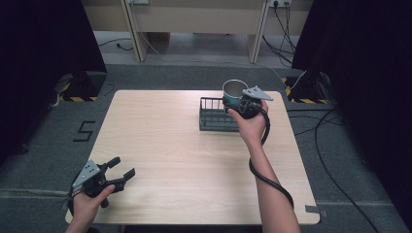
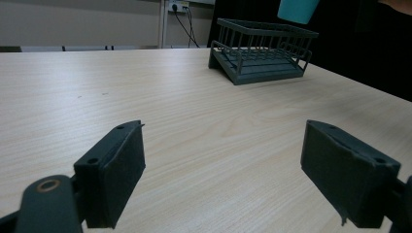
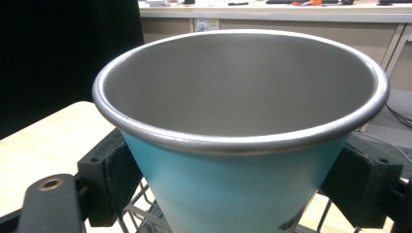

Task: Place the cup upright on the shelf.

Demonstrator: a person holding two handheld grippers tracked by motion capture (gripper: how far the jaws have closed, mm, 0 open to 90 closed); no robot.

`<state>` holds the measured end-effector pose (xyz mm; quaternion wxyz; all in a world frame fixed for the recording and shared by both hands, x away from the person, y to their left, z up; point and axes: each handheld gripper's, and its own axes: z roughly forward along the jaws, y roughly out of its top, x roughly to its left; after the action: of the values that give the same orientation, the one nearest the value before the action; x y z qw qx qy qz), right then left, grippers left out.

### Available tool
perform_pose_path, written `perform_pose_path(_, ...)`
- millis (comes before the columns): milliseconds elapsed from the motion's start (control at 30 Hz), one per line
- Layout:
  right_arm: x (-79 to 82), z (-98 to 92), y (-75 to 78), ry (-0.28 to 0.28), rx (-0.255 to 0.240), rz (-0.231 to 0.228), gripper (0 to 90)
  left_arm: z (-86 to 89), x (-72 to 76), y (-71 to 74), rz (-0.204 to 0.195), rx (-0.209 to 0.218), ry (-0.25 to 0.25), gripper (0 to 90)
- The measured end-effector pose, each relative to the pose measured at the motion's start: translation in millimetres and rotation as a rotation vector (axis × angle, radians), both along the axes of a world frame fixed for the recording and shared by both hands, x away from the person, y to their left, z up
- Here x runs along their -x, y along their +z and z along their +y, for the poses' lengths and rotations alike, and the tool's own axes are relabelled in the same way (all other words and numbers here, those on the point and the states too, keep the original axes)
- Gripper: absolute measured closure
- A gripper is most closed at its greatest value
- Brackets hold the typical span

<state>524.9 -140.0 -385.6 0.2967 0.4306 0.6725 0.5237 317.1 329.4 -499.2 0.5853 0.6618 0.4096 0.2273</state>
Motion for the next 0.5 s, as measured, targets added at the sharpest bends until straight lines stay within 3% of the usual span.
perform_pose_path(500,-25.1,4.0,-3.6,-0.037,0.005,0.051,17.1,0.4,0.2,0.6,-0.004,0.002,-0.002,15.4)
